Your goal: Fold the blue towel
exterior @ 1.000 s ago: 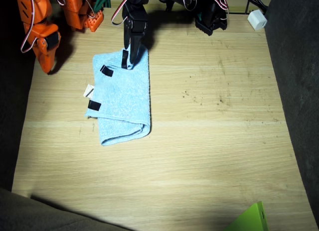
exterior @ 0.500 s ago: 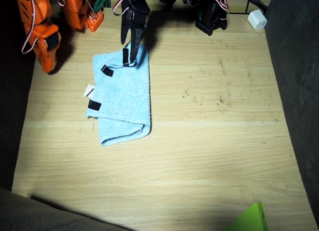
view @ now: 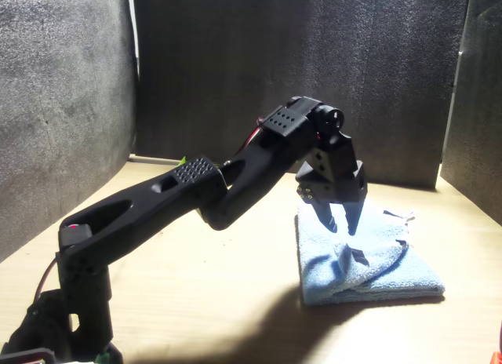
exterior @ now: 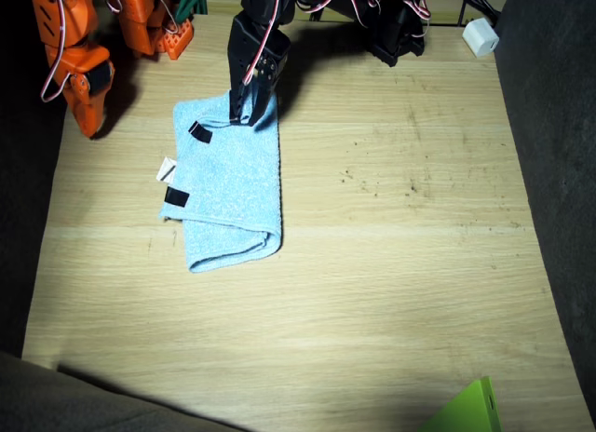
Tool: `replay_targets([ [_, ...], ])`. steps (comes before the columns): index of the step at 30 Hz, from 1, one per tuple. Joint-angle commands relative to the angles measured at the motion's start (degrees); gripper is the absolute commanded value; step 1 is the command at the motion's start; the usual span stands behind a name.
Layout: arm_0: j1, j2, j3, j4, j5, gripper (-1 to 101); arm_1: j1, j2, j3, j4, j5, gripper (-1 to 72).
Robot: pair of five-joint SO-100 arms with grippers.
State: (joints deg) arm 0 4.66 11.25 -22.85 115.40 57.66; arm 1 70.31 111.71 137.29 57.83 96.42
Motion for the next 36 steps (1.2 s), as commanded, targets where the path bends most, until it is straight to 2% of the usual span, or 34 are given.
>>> replay_targets([
  [1,-1.23,0.79,-5.98,1.23,-0.62,11,0.09,0.70,-1.93,1.14,0.97,-0.1],
  [5,-2.29,1.14,-5.98,0.79,-1.49,17,0.00,0.70,-1.93,1.14,0.97,-0.1],
  [14,-7.82,1.58,-5.98,0.88,2.29,16,-0.09,0.18,-2.29,1.23,1.14,-0.1],
  [19,-12.30,2.20,-5.98,-0.79,9.23,15,-0.09,-0.62,-2.72,1.23,1.23,-0.1],
  [29,-18.46,6.24,-5.89,-6.24,29.53,19,-0.18,-1.76,-3.43,1.41,1.41,-0.1],
  [36,-21.88,6.68,-5.80,-10.63,32.52,23,-0.35,-1.85,-3.43,1.41,1.67,-0.1],
])
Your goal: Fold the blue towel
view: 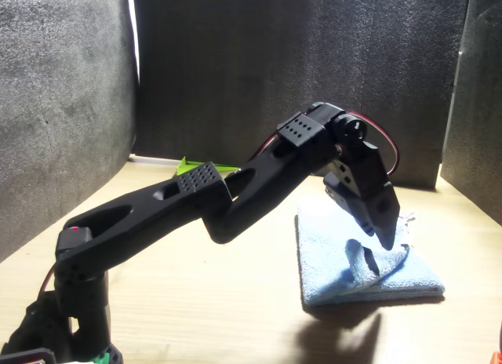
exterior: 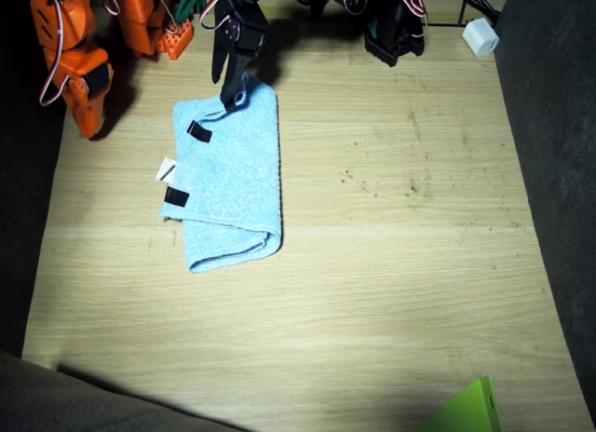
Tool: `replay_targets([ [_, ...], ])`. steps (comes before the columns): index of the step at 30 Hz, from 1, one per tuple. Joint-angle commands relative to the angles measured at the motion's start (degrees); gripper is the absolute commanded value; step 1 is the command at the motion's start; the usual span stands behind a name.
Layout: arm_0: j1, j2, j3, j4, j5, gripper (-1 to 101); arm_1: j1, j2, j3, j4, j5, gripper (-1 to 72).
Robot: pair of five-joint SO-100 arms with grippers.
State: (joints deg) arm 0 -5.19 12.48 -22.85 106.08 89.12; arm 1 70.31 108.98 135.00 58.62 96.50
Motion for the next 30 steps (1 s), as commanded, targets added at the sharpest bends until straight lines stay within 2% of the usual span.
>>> replay_targets([
  [1,-11.25,5.54,-5.71,-2.55,-0.09,21,-0.35,0.97,-1.14,0.70,1.58,-0.1],
  [7,2.29,7.73,-5.80,-3.60,-12.39,0,-0.35,0.88,-1.14,0.70,1.58,-0.1],
  [11,13.45,6.24,-5.98,3.87,-21.45,0,-0.35,0.88,-1.14,0.70,1.58,-0.1],
  [15,19.51,2.72,-5.98,10.81,-25.22,0,-0.35,0.70,-1.32,0.70,1.49,-0.1],
  [19,20.04,-0.35,-5.98,11.78,-27.07,0,-0.35,-0.35,-1.93,0.79,1.49,-0.1],
  [30,8.26,-6.15,-5.98,12.22,-30.94,-1,-0.53,-0.26,-1.93,0.88,1.58,-0.1],
])
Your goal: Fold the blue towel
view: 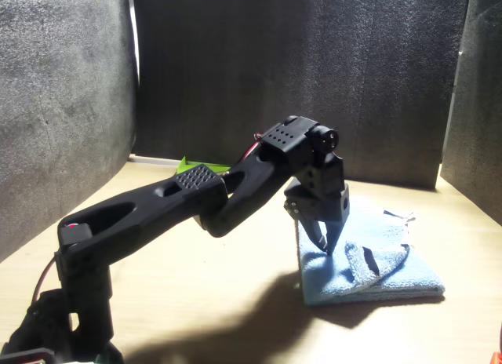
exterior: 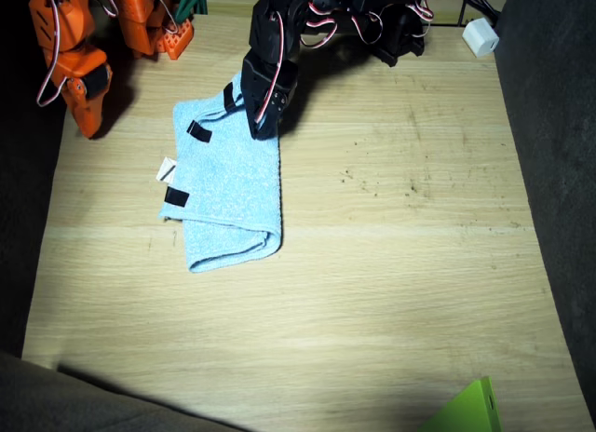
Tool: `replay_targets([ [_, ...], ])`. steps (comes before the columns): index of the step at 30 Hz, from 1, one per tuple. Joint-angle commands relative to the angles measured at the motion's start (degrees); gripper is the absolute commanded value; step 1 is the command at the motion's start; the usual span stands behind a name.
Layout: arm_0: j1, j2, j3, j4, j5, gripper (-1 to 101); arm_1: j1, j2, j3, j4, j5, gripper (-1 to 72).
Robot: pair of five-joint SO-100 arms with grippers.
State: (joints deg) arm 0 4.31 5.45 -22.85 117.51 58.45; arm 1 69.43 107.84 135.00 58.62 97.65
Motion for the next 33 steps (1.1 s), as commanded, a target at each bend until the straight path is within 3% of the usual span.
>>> replay_targets([
  [1,-1.93,0.88,-5.98,0.79,-0.44,-1,0.35,0.88,-1.93,0.88,0.35,-0.1],
  [13,-8.70,4.48,-5.89,0.00,10.20,-1,0.44,-0.88,-2.99,0.97,0.53,-0.1],
  [33,-17.40,-1.49,-5.63,-2.02,49.83,0,0.79,-1.49,-3.34,1.05,0.53,-0.1],
])
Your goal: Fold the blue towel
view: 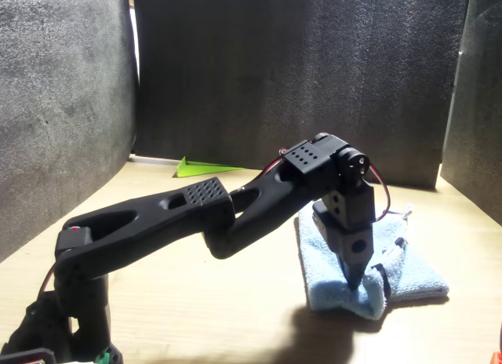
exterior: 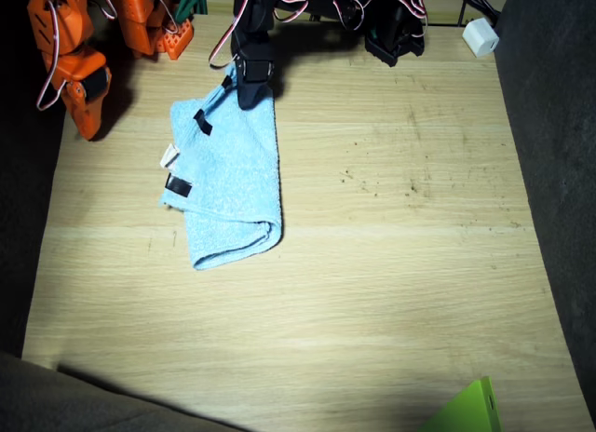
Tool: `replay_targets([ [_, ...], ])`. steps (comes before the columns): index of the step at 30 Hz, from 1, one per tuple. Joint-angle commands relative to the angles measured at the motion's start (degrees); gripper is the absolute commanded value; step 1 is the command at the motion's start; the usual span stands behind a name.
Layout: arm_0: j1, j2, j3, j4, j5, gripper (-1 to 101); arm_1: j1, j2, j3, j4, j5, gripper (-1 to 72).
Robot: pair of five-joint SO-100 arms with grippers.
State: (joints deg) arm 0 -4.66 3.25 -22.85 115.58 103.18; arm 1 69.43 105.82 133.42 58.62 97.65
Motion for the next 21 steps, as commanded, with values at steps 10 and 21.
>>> replay_targets([
  [10,2.72,8.09,-5.89,-11.95,-21.45,3,0.79,0.44,-1.85,1.05,0.44,-0.1],
  [21,8.35,2.99,-5.98,0.09,-55.02,2,1.14,0.35,-1.85,1.05,0.09,-0.1],
])
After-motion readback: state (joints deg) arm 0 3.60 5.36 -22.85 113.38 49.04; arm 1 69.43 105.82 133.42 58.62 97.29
